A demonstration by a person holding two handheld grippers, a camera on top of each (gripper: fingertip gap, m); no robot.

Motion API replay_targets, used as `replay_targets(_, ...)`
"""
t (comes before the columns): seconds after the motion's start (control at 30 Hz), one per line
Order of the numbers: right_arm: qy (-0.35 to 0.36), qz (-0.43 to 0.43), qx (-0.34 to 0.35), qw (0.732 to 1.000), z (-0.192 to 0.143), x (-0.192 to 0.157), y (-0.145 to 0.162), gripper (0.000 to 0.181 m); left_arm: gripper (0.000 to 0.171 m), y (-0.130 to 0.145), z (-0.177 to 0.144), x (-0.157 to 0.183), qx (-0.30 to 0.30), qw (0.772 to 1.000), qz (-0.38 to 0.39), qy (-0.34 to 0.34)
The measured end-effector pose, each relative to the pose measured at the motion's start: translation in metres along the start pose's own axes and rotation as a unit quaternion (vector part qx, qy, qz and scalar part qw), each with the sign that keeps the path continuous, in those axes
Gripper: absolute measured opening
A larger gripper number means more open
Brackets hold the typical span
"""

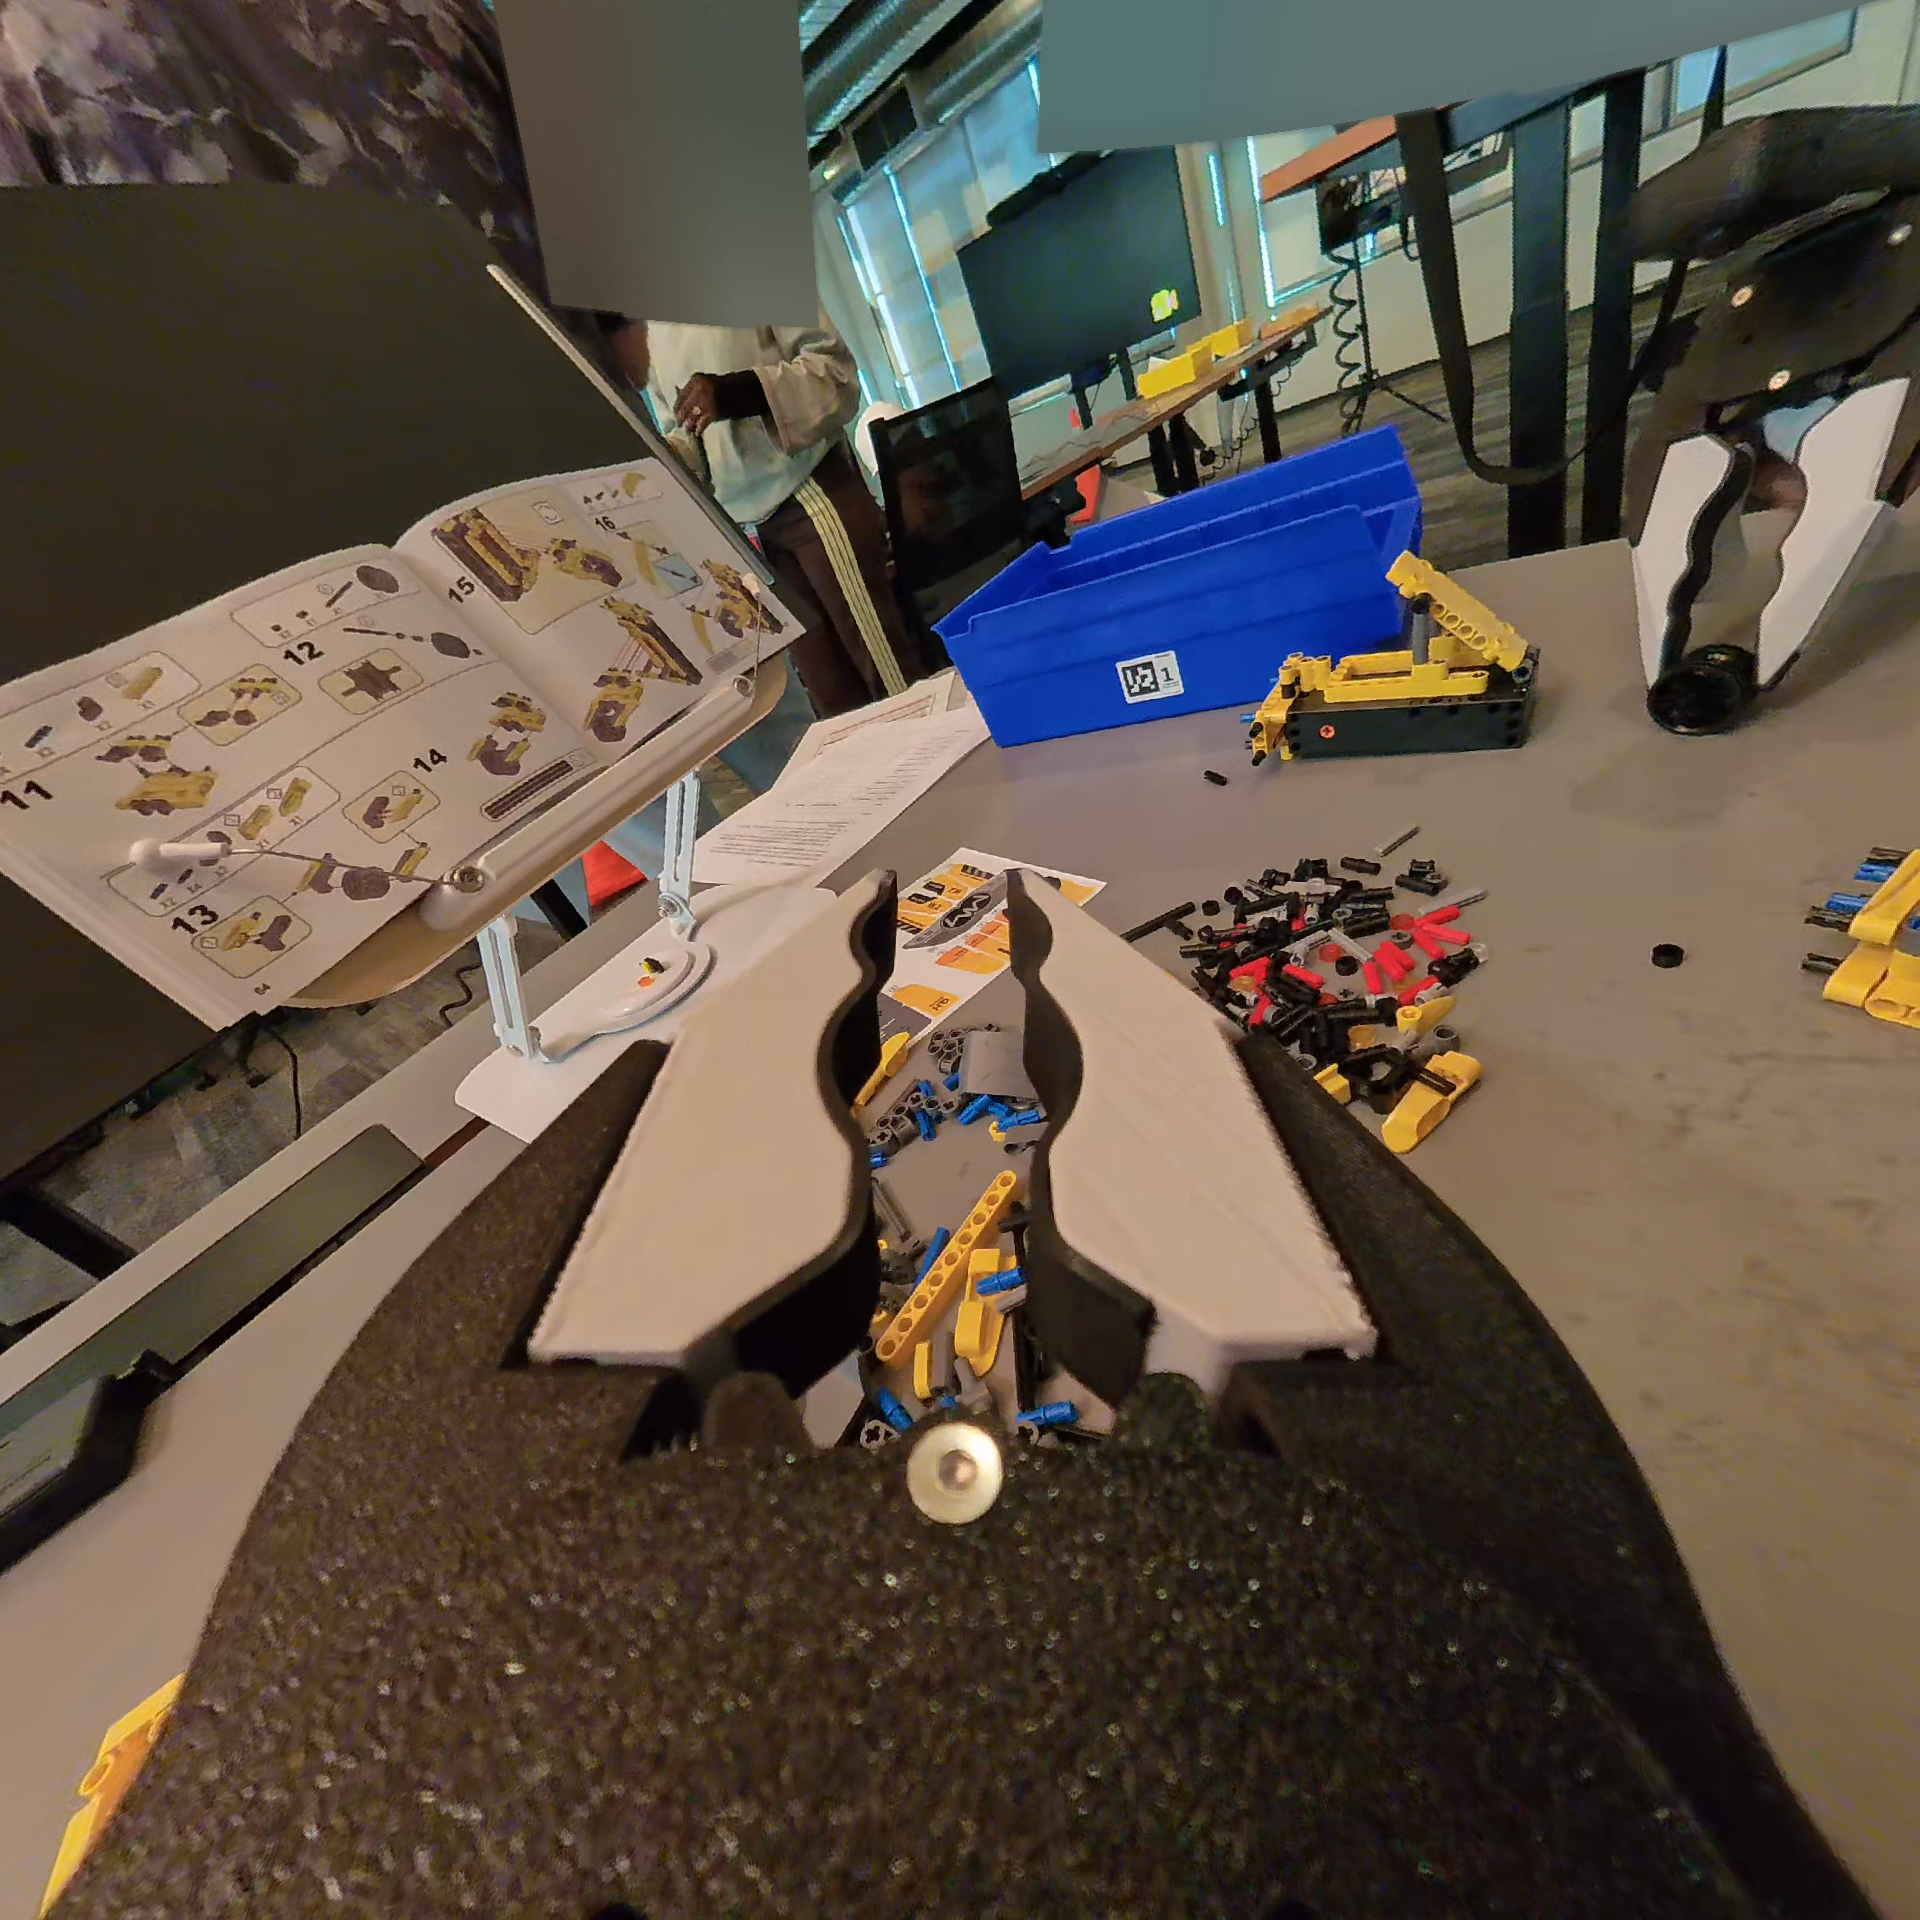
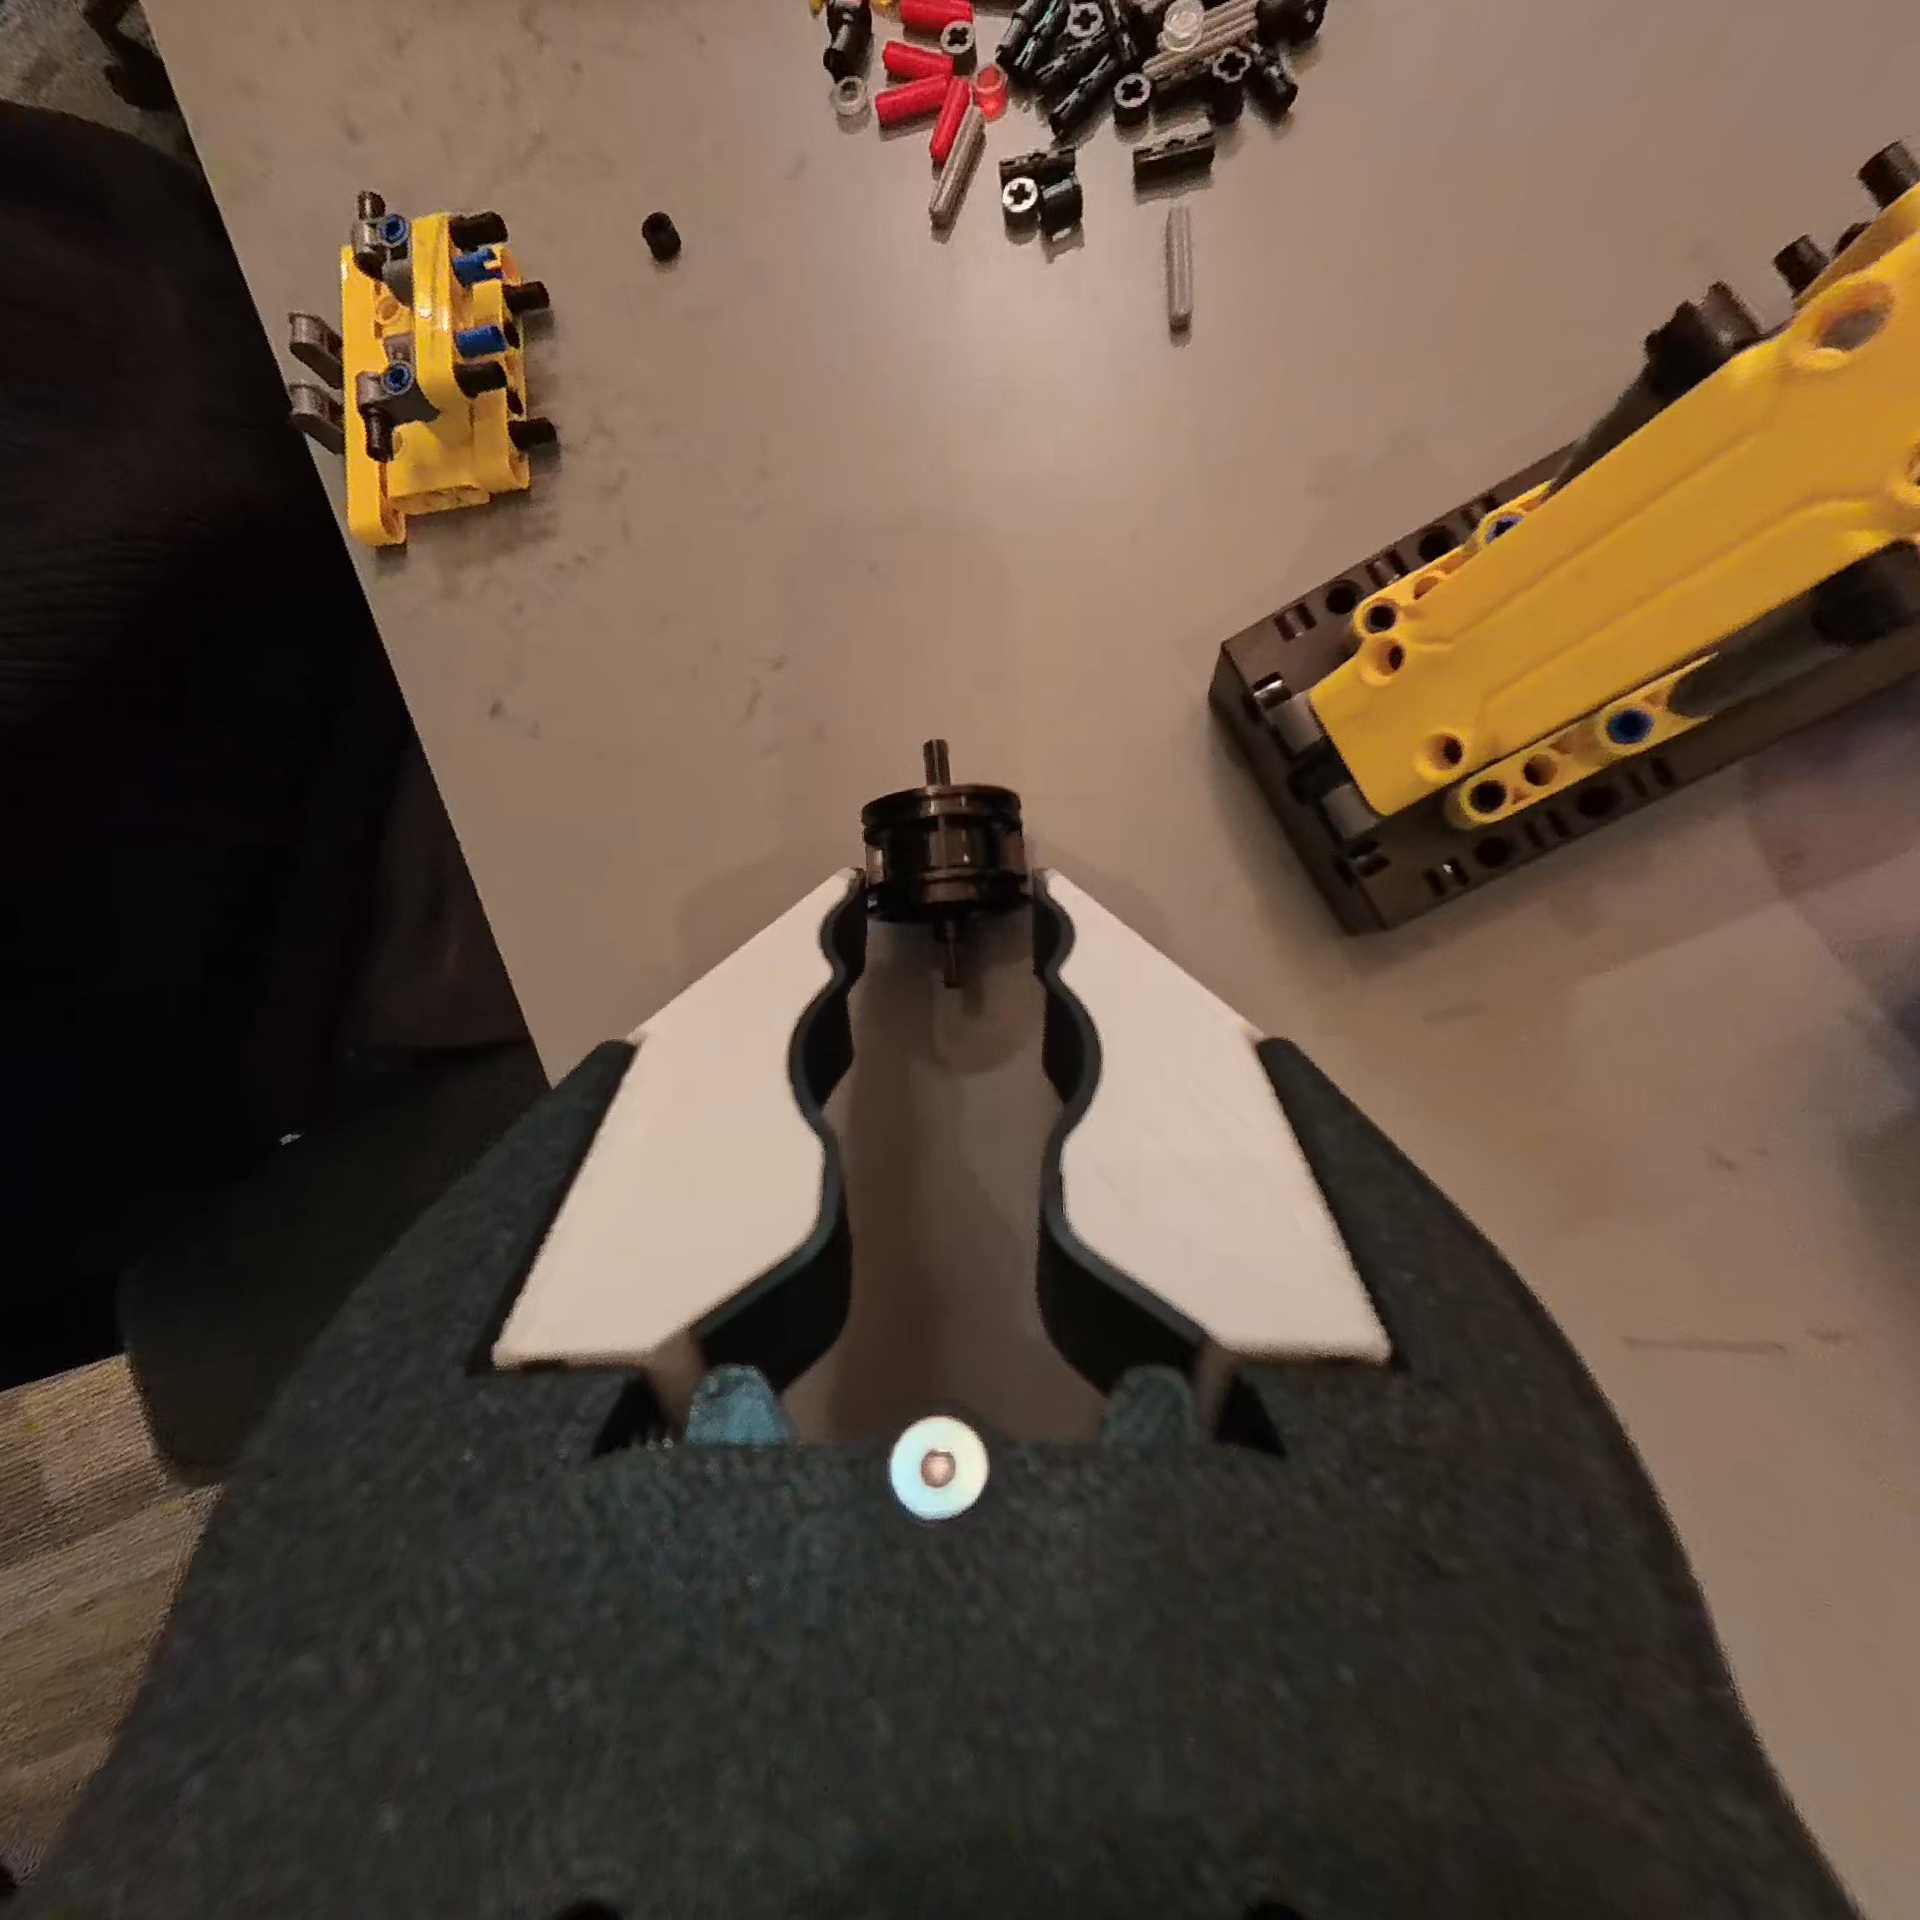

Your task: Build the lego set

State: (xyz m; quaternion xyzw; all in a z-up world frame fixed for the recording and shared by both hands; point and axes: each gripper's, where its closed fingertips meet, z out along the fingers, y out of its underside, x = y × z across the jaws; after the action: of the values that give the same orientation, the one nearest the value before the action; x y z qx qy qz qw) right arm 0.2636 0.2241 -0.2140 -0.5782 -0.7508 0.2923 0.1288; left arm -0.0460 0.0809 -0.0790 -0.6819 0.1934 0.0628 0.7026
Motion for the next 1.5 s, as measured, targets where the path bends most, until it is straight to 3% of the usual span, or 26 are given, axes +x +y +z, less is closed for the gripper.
replay_targets(0.13, 0.013, 0.002, 0.008, 1.000, 0.000, 0.001, -0.002, 0.041, 0.020, 0.000, 0.000, -0.001, 0.002, 1.000, -0.003, -0.001)
replay_targets(0.8, 0.053, -0.045, -0.007, 0.998, 0.000, -0.001, -0.006, 0.049, 0.020, 0.001, 0.000, 0.001, 0.000, 1.000, -0.008, 0.004)
replay_targets(0.9, 0.064, -0.064, -0.010, 0.996, 0.002, -0.001, -0.006, 0.047, 0.020, 0.001, 0.001, 0.002, -0.001, 1.000, -0.008, 0.006)
replay_targets(0.97, 0.066, -0.084, -0.018, 0.994, 0.006, -0.002, -0.008, 0.033, 0.020, 0.002, 0.002, 0.003, -0.003, 1.000, -0.007, 0.009)
replay_targets(1.07, 0.054, -0.122, -0.011, 0.991, 0.017, -0.009, -0.023, 0.031, 0.020, 0.001, 0.003, 0.006, -0.003, 1.000, -0.005, 0.012)
replay_targets(1.27, 0.002, -0.229, 0.023, 0.973, 0.054, -0.036, -0.082, 0.031, 0.020, 0.000, 0.004, 0.010, -0.002, 1.000, -0.001, 0.018)
replay_targets(1.5, -0.016, -0.244, -0.003, 0.970, 0.071, -0.024, -0.090, 0.031, 0.020, -0.001, 0.002, 0.008, 0.004, 1.000, -0.011, 0.019)
